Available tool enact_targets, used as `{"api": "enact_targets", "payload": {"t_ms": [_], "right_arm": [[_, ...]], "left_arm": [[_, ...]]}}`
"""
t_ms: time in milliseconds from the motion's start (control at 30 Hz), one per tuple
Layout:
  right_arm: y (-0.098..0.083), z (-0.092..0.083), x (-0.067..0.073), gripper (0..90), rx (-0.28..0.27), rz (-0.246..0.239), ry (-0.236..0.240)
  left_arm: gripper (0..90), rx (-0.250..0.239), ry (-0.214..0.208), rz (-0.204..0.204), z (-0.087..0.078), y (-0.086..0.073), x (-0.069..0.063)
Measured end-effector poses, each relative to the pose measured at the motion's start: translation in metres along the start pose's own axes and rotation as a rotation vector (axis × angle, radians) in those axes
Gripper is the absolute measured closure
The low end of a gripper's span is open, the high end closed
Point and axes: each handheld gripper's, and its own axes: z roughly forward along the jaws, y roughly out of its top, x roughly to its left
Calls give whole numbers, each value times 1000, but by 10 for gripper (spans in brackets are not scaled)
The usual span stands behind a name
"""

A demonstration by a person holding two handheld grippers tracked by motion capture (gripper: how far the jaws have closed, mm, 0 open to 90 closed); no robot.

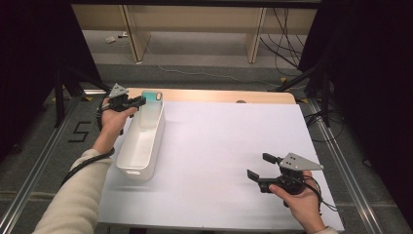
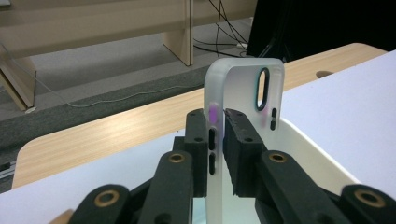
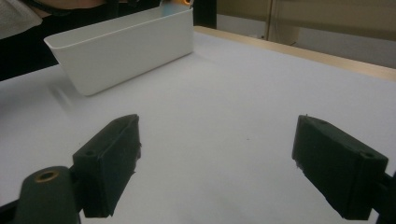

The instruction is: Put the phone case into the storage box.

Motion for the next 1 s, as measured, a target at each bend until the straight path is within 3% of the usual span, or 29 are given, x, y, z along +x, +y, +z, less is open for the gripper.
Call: {"api": "enact_targets", "payload": {"t_ms": [233,467,533,600,733,833,1000], "right_arm": [[0,0,0,164,3,-3,-6],[0,0,0,164,-5,-8,6],[1,1,-1,164,-24,-29,-4],[2,-3,-1,164,22,-10,-13],[3,-3,-1,164,21,-9,-11],[2,0,1,164,-5,-10,-4],[3,-2,1,164,9,-6,2]], "left_arm": [[791,4,10,6,0,0,0],[769,14,49,2,0,0,0],[758,9,53,-6,-1,2,1],[748,13,57,-1,-2,4,1],[740,15,66,-2,-3,6,1],[753,19,72,-8,-3,6,2],[799,26,82,-20,0,2,3]]}}
